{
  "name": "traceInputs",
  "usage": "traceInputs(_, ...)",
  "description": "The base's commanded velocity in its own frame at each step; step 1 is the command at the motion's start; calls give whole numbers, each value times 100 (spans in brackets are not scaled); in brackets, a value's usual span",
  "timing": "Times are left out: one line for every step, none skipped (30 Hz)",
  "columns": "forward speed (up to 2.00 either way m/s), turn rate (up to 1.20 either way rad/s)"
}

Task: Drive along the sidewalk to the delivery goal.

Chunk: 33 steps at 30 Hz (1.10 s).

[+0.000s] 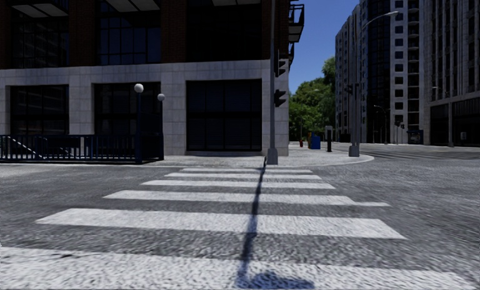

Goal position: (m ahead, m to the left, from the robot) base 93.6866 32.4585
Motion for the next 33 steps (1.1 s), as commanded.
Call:
traceInputs(200,21)
traceInputs(200,21)
traceInputs(200,21)
traceInputs(200,21)
traceInputs(200,21)
traceInputs(200,21)
traceInputs(200,21)
traceInputs(200,21)
traceInputs(200,21)
traceInputs(200,21)
traceInputs(200,21)
traceInputs(200,21)
traceInputs(200,21)
traceInputs(200,21)
traceInputs(200,21)
traceInputs(200,21)
traceInputs(200,21)
traceInputs(200,21)
traceInputs(200,21)
traceInputs(200,13)
traceInputs(200,8)
traceInputs(200,1)
traceInputs(200,1)
traceInputs(200,0)
traceInputs(200,0)
traceInputs(200,0)
traceInputs(200,0)
traceInputs(200,0)
traceInputs(200,0)
traceInputs(200,0)
traceInputs(200,0)
traceInputs(200,0)
traceInputs(200,0)
